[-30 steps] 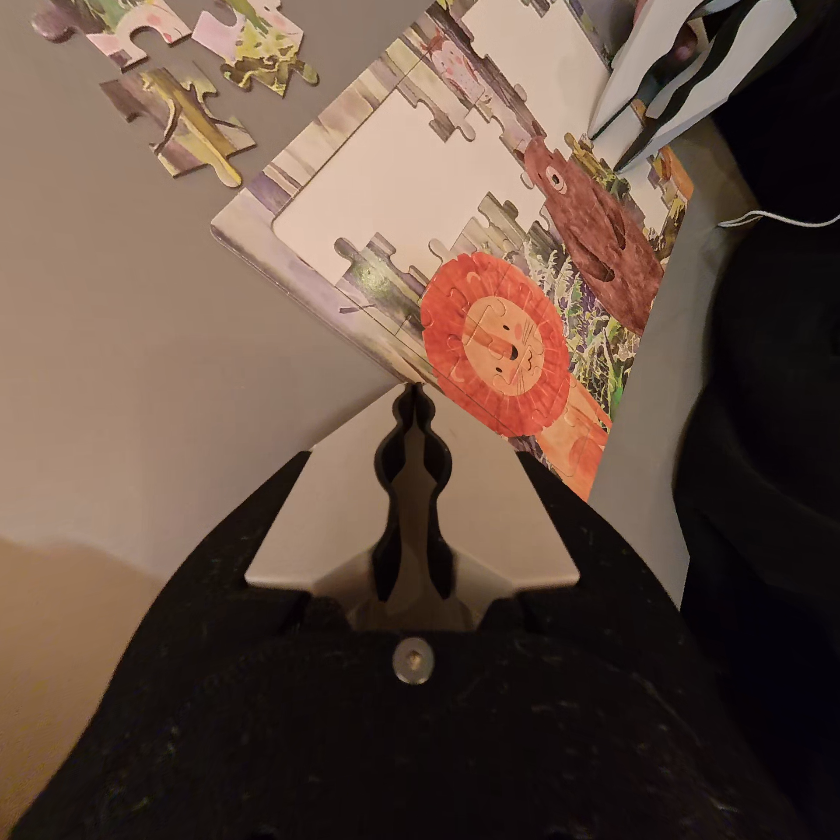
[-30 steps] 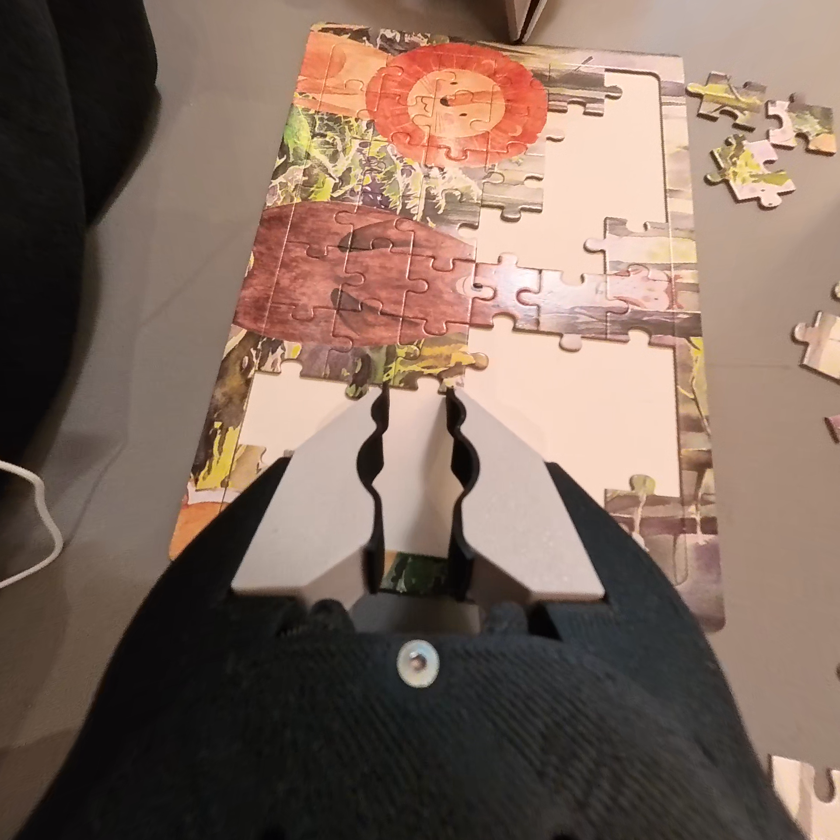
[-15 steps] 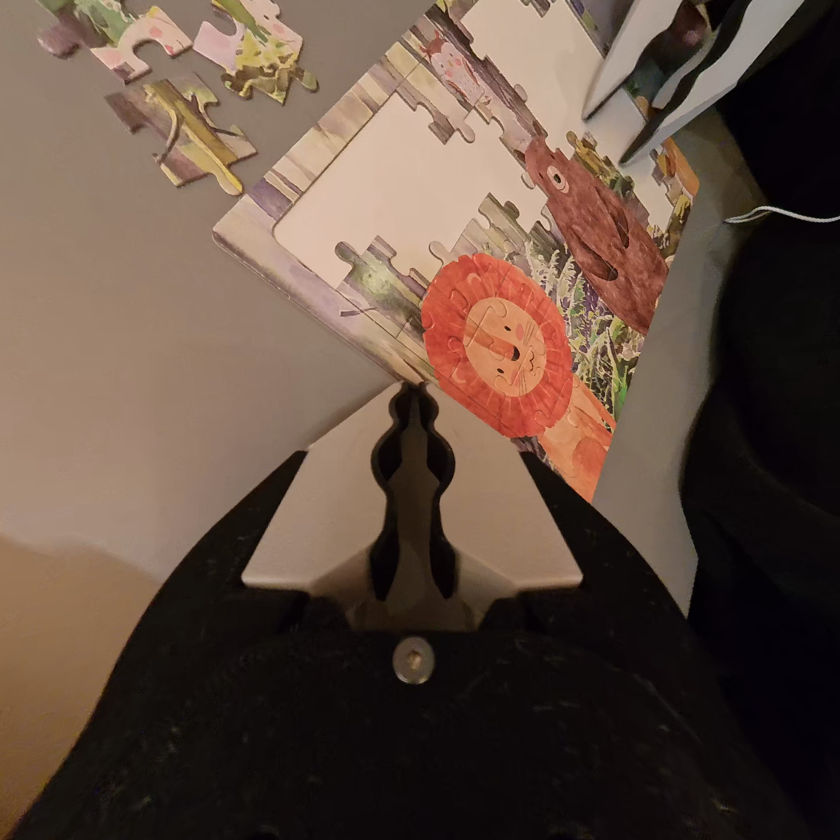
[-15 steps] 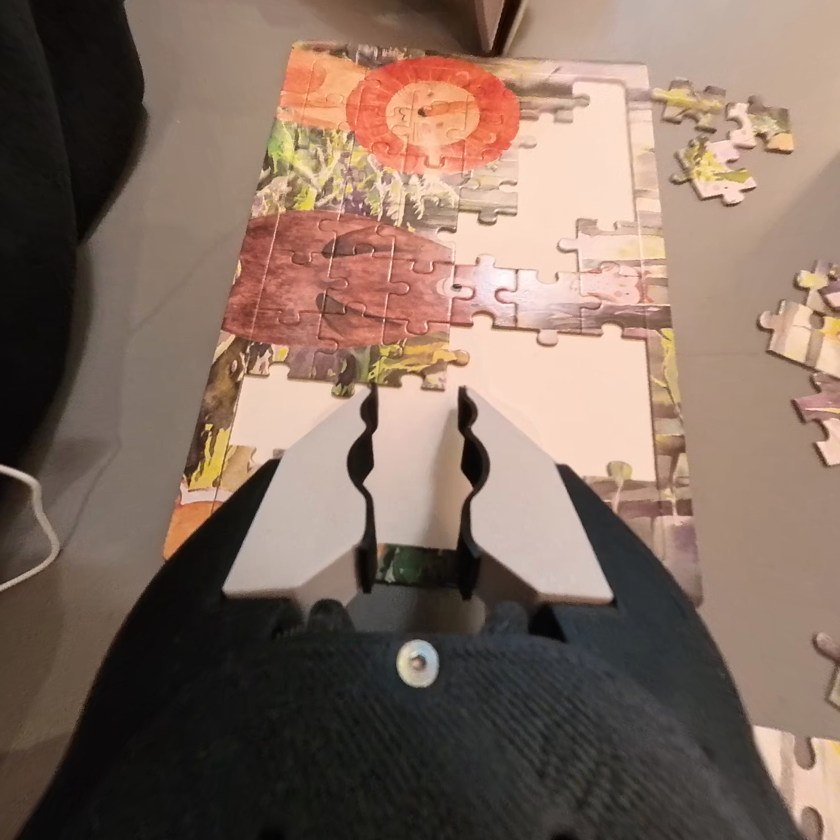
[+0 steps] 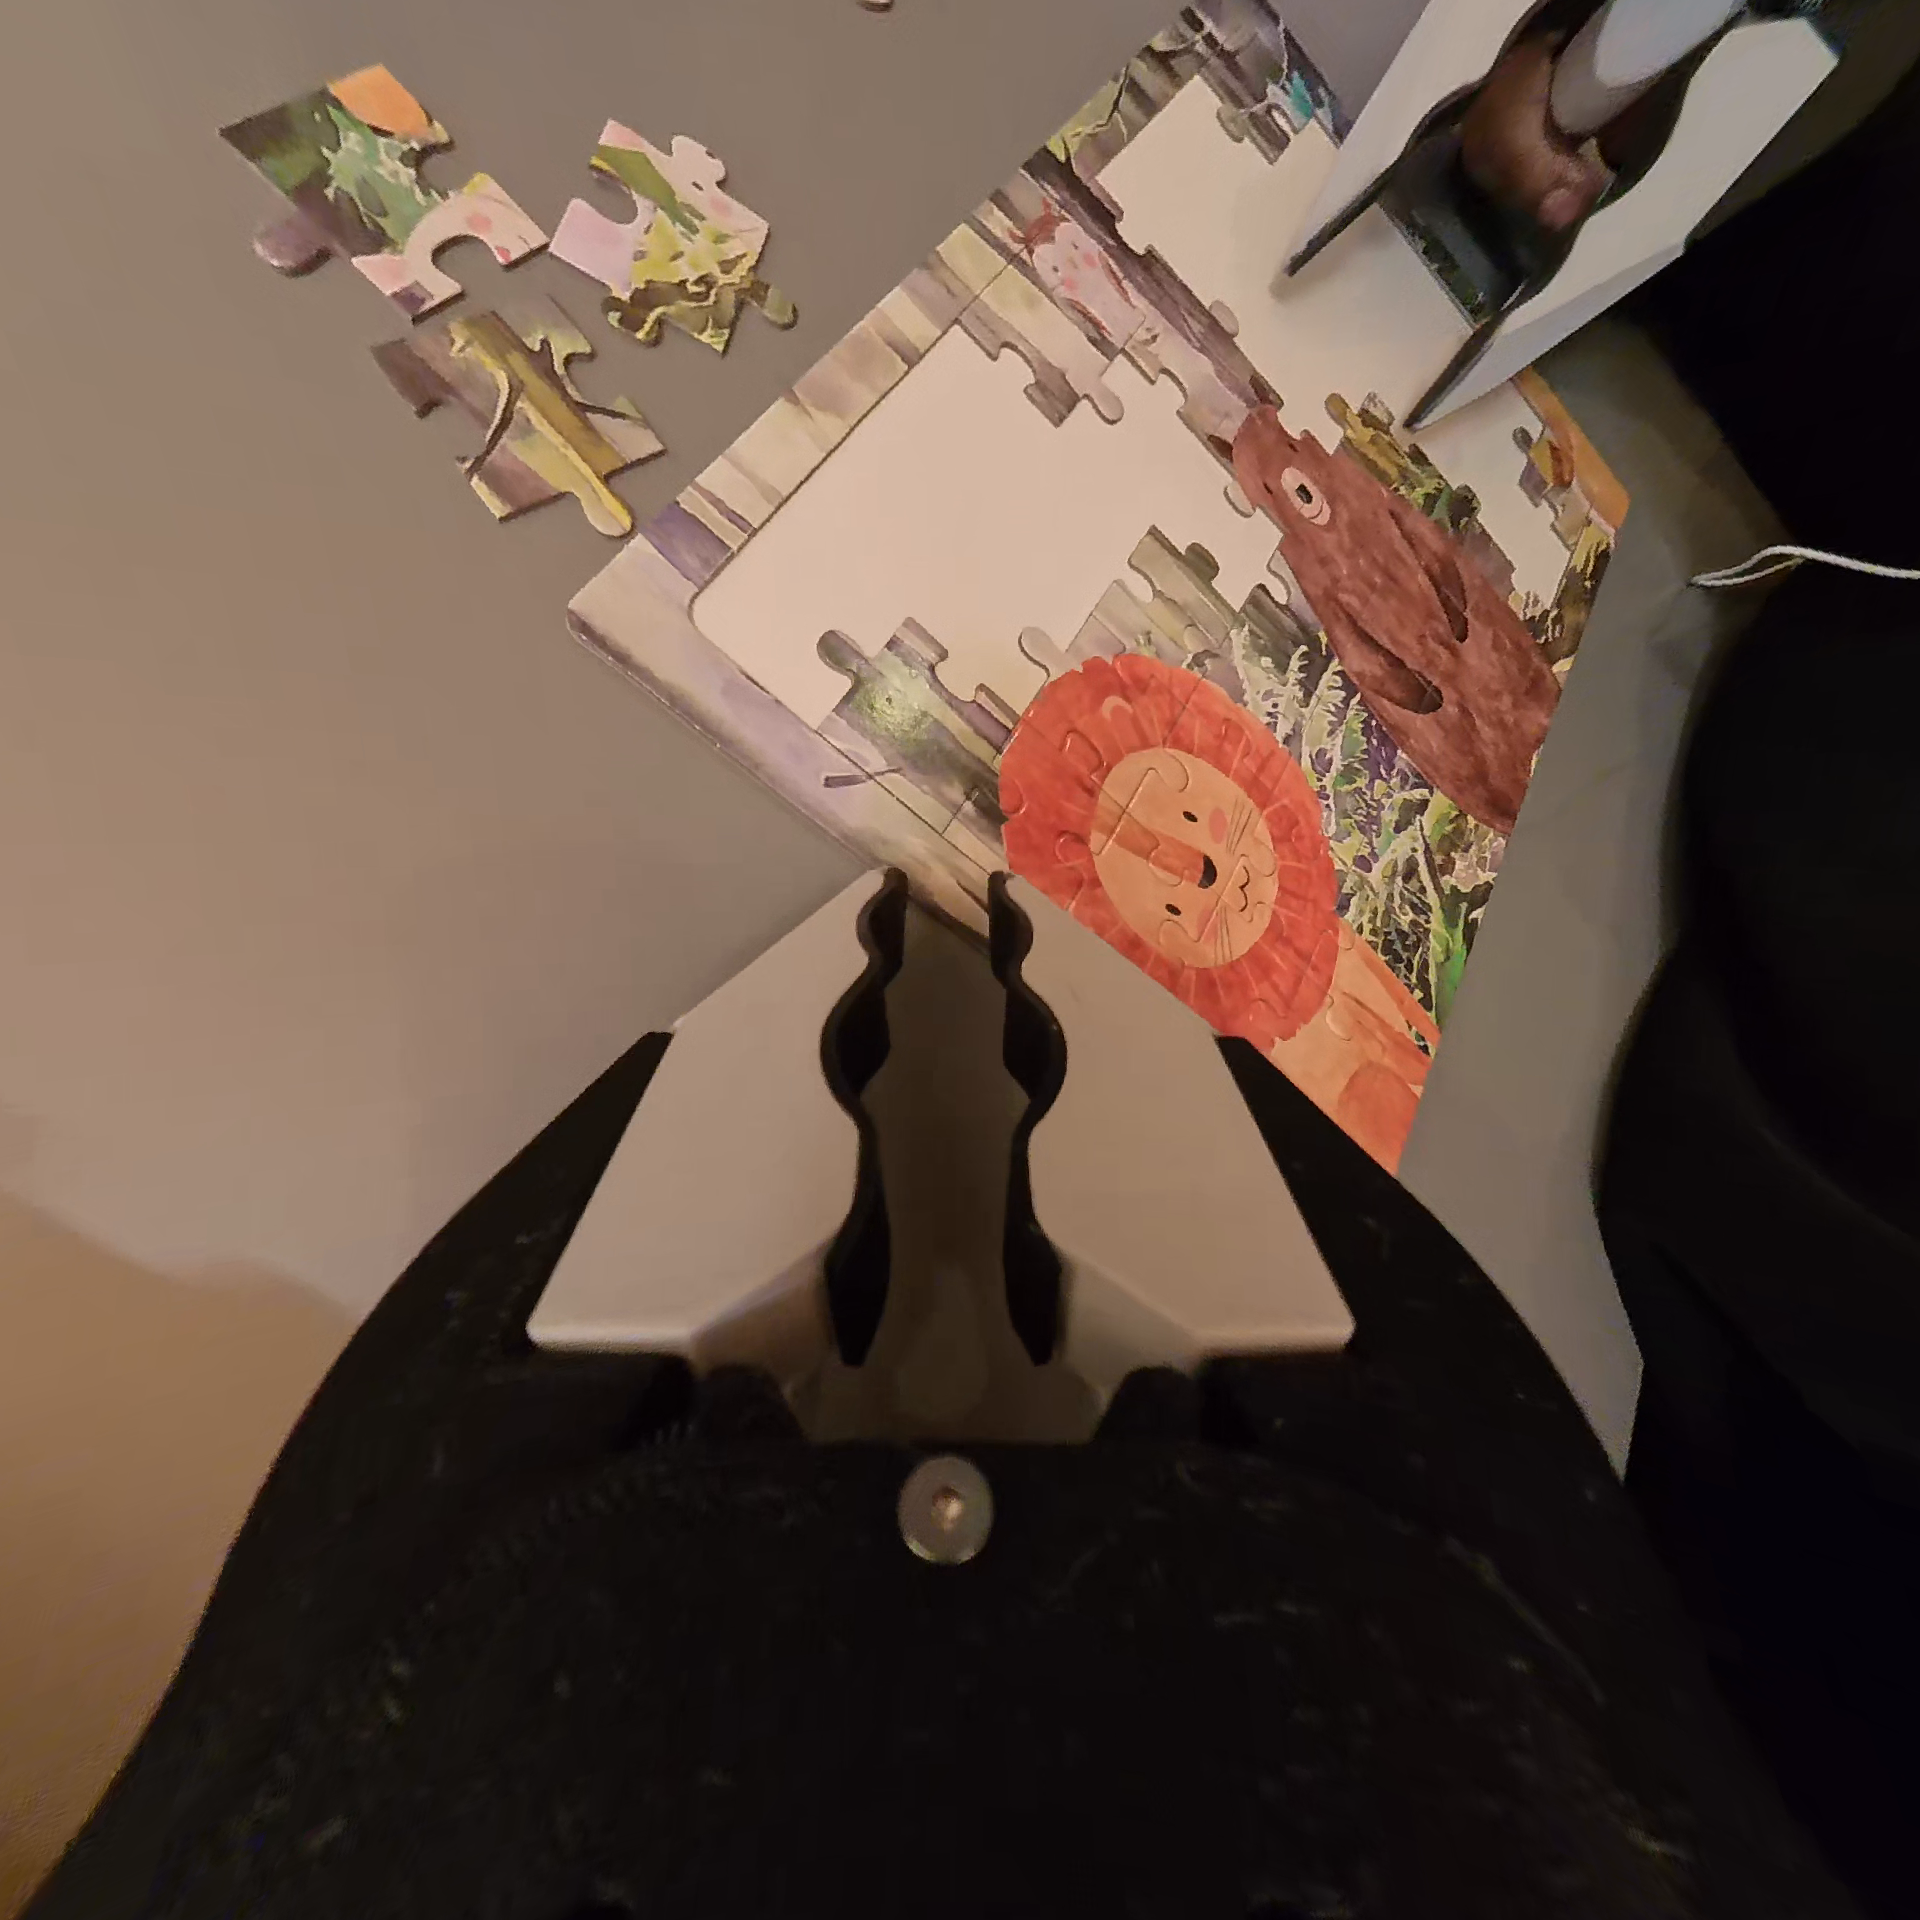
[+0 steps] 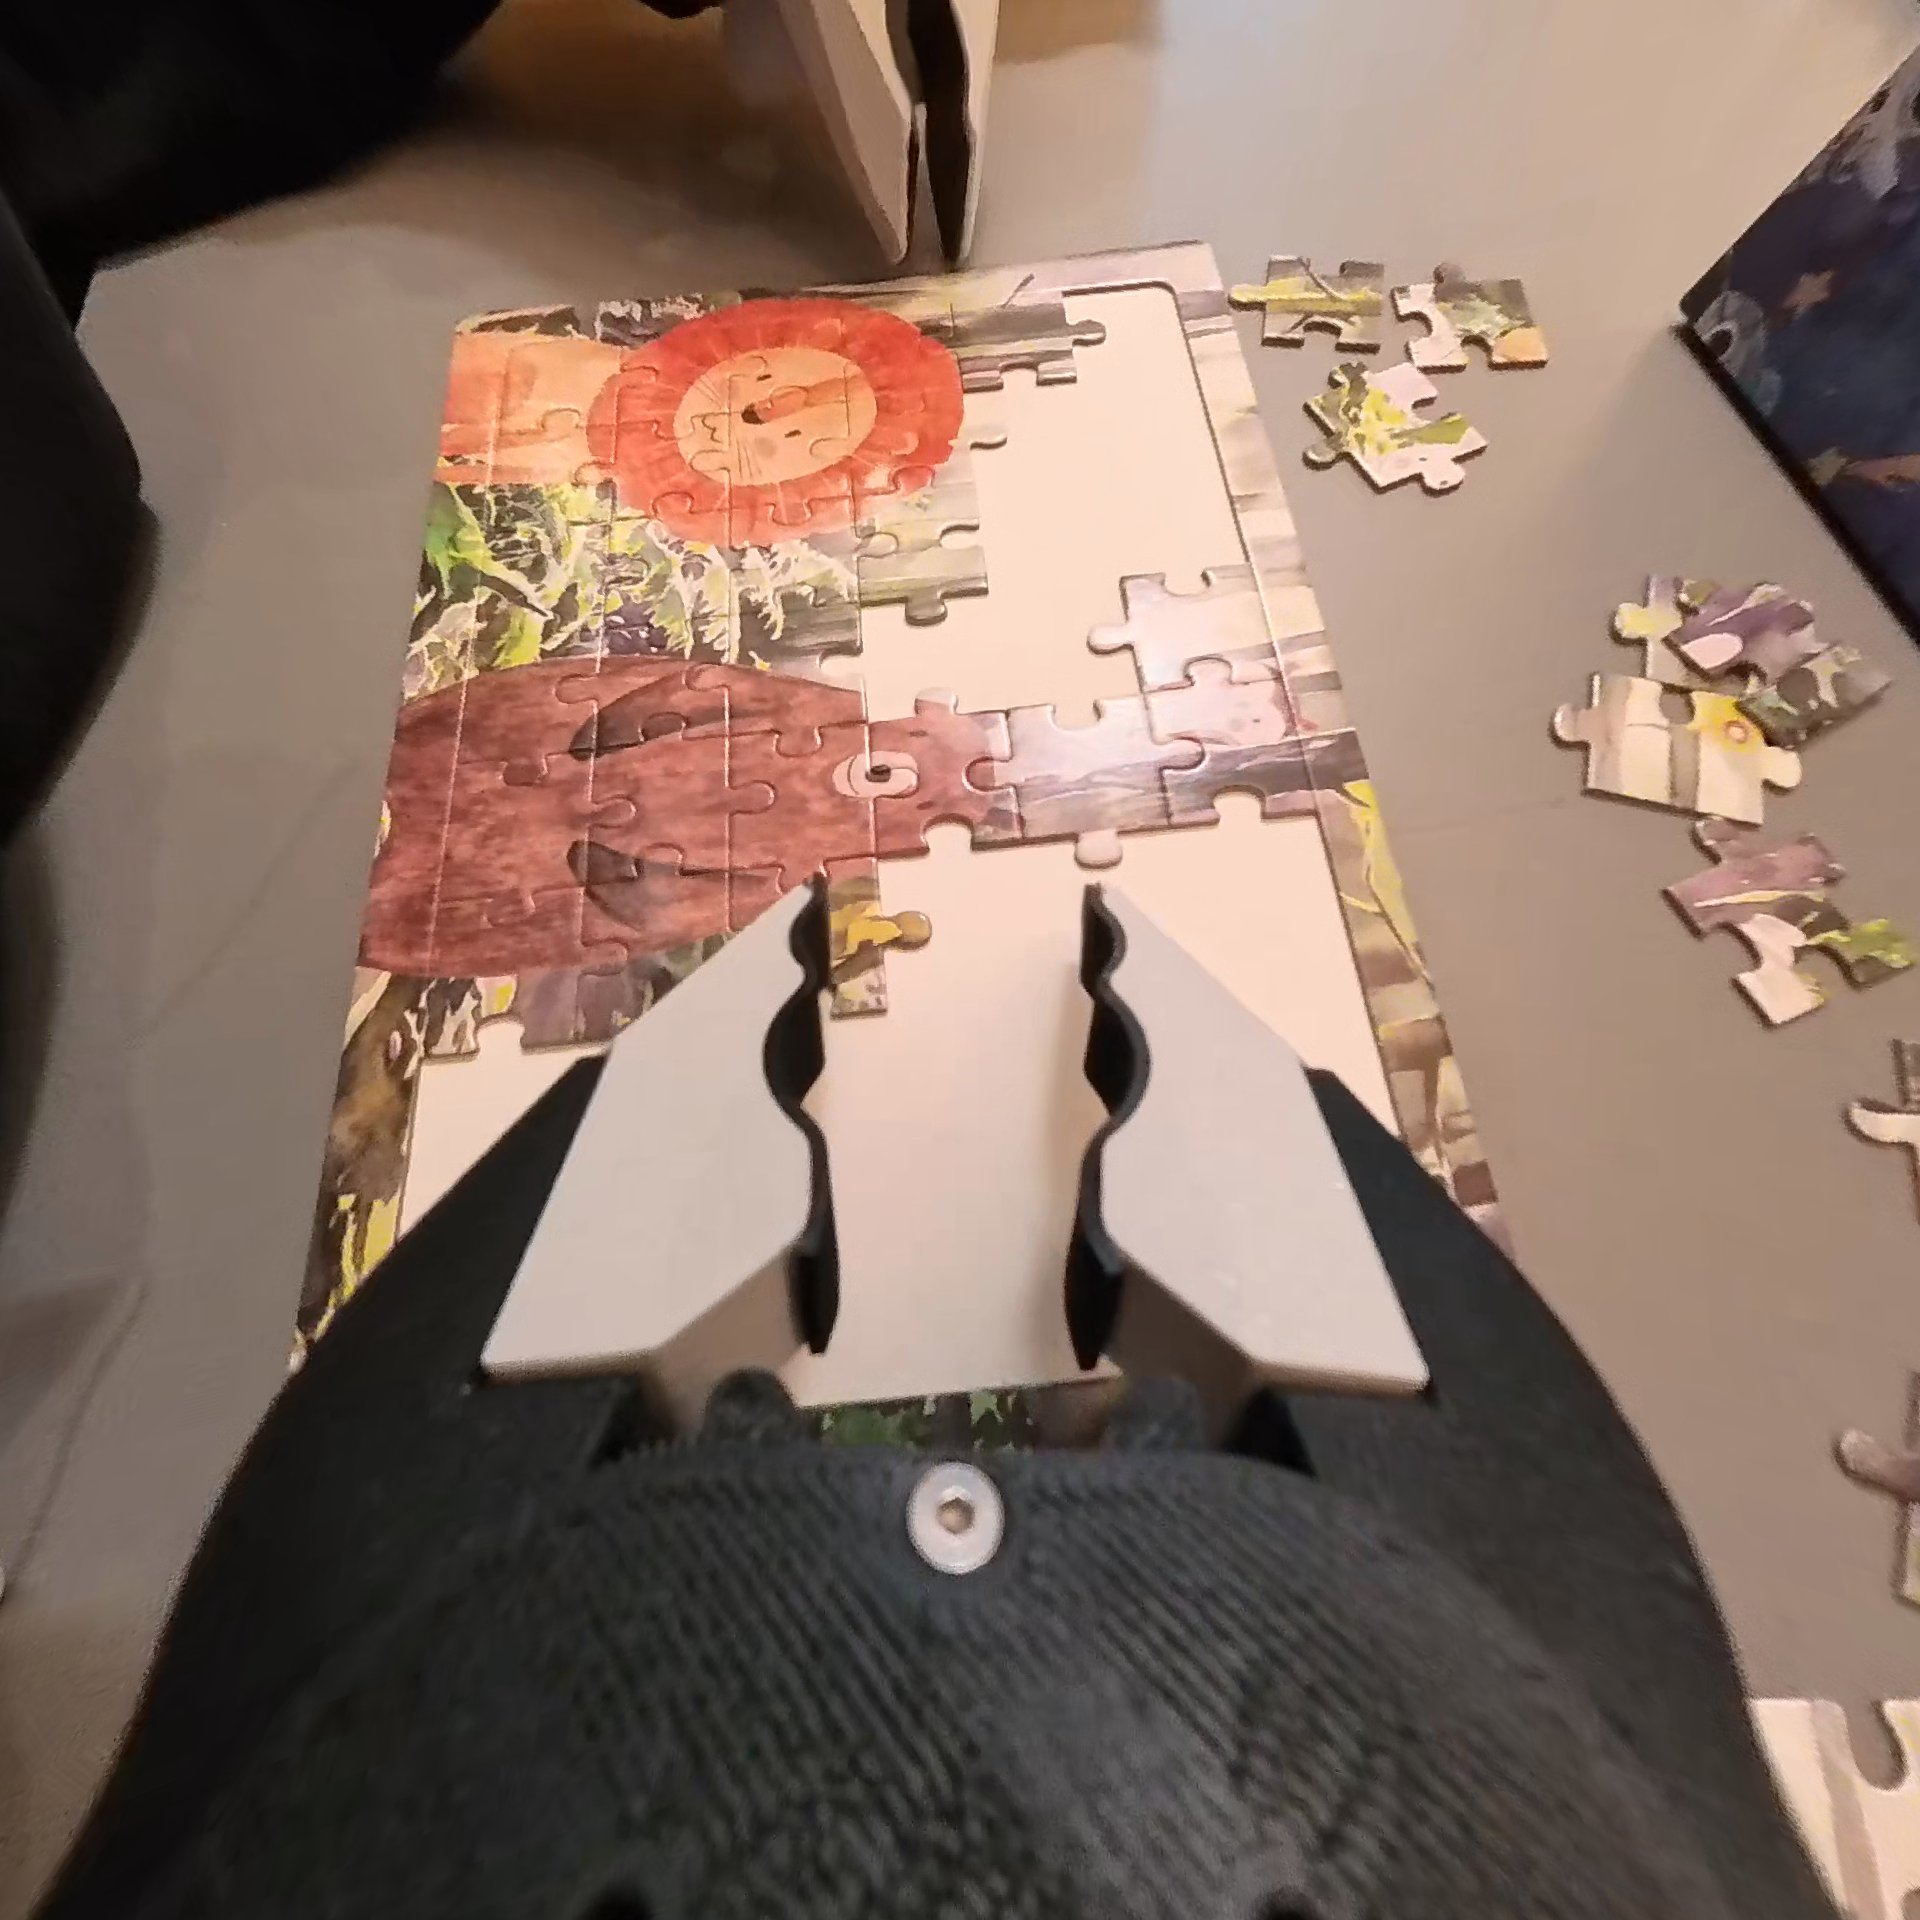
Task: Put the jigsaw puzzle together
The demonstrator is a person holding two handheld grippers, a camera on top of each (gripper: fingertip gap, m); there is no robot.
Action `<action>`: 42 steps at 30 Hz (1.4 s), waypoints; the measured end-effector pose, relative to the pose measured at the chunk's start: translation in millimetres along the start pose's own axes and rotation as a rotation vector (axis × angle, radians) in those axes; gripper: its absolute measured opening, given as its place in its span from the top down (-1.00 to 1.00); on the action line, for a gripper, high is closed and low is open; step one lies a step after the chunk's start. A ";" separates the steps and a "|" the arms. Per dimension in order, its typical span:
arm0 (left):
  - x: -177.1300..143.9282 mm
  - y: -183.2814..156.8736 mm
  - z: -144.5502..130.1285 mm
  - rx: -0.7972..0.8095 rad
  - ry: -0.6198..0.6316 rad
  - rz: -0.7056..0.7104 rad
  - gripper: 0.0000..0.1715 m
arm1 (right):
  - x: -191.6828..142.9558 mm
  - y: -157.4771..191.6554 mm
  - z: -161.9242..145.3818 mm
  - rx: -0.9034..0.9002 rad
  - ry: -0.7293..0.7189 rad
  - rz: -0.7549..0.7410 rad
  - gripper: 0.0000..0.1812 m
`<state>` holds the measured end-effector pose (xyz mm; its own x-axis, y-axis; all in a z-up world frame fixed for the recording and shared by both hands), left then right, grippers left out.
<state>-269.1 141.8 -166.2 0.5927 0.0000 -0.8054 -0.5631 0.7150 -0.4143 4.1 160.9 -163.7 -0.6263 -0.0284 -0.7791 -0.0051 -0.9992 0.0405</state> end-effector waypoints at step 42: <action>-47.5 1.7 15.9 0.129 -0.305 0.489 0.89 | -116.6 -59.5 -17.7 0.302 -0.603 -0.275 0.60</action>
<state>-289.1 154.2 -121.9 0.4313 0.5386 -0.7238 -0.7492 0.6607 0.0452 91.2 223.1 -86.4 -0.8916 0.3309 -0.3092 -0.3847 -0.9136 0.1314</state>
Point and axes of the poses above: each gripper's, where its closed fingertips meet, x out along the fingers, z out of its top, y = z × x across the jaws, the point moved 6 cm from there along -x, back along the fingers, and after that the axes turned 14 degrees about y, right-handed, at the moved point
